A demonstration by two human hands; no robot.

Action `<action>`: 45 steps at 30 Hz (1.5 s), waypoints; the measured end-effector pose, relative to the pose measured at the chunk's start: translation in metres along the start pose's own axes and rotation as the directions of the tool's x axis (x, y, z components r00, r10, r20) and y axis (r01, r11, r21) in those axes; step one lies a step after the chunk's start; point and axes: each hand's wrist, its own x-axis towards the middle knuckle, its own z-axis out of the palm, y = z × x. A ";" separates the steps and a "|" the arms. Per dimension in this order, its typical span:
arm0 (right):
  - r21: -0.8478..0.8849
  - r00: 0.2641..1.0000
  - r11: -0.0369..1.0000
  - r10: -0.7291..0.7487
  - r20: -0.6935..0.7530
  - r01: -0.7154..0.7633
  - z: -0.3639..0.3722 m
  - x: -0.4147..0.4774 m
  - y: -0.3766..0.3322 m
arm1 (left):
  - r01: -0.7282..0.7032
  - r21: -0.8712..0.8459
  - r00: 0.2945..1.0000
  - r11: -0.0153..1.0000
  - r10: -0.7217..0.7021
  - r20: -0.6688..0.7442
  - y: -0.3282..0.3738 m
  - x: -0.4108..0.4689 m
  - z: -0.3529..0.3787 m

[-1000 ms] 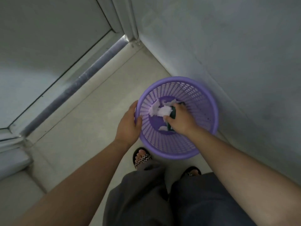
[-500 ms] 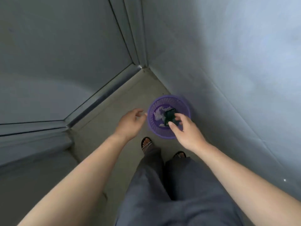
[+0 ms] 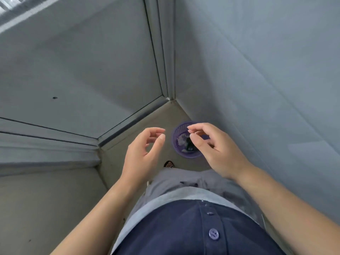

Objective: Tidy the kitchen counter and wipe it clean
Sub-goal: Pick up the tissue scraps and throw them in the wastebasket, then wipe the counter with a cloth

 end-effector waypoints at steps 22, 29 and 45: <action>-0.103 0.539 0.899 -0.160 0.827 0.425 0.065 -0.164 0.017 | 0.300 -0.461 0.525 0.835 -0.548 -0.651 -0.061 -0.359 0.088; -0.009 0.216 0.786 -0.159 0.963 0.618 0.171 -0.251 -0.009 | 0.218 -0.646 0.224 0.731 -0.682 -0.696 -0.100 -0.475 0.113; 0.254 -0.299 0.606 -0.028 0.954 0.754 0.436 -0.530 -0.031 | 0.024 -0.778 -0.274 0.628 -0.744 -0.609 -0.223 -0.769 0.067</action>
